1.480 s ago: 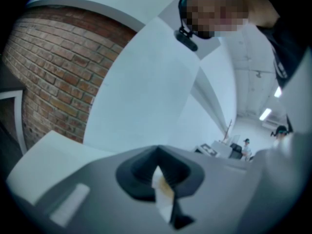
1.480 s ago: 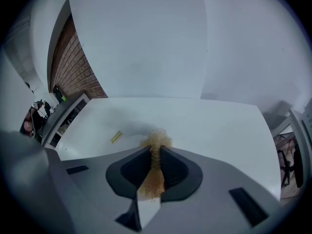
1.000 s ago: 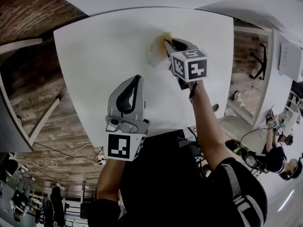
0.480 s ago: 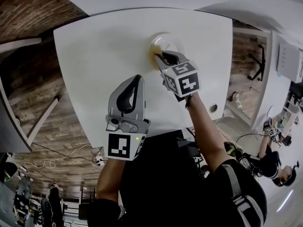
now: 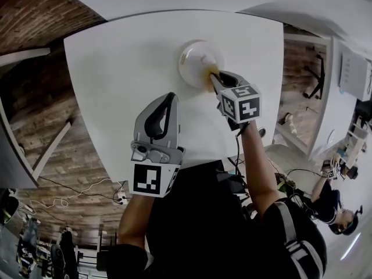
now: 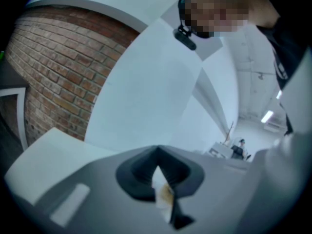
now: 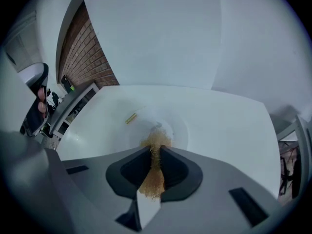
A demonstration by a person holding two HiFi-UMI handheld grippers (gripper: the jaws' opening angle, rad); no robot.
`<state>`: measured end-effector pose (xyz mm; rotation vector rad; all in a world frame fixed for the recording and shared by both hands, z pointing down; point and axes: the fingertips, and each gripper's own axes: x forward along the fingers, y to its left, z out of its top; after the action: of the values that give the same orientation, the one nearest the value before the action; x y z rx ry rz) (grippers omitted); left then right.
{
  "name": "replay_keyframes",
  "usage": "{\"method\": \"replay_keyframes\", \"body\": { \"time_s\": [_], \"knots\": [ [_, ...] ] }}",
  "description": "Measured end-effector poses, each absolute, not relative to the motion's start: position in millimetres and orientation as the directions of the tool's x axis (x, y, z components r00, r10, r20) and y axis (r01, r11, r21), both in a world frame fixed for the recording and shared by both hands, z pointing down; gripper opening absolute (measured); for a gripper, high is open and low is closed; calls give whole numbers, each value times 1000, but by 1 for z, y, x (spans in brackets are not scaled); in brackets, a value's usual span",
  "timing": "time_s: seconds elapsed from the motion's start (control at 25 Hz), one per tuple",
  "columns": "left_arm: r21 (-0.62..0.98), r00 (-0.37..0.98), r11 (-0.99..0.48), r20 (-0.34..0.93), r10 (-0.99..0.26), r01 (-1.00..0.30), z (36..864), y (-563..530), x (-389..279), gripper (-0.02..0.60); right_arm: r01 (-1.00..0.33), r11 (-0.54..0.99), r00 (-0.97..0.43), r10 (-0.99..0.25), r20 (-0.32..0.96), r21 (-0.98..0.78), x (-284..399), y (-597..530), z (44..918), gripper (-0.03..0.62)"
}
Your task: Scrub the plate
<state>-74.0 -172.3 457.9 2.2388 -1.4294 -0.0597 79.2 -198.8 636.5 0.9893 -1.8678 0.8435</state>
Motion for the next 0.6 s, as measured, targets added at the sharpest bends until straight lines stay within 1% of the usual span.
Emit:
{"method": "replay_keyframes", "body": {
  "time_s": [0.2,0.36,0.6],
  "knots": [
    [412,453,-339,219,-864,-846,458,-173,-74,4,-889,442,-296,-358,886,-118,93,-229,635,51],
    [407,446,-333,223,-867,-850,457,-171,-78,3,-885,452,-302,-376,876,-112,82,-249,634,51],
    [405,437,-323,229,-870,-855,460,-170,-82,3,-864,488,-331,-373,867,-120,58,-258,636,50]
  ]
}}
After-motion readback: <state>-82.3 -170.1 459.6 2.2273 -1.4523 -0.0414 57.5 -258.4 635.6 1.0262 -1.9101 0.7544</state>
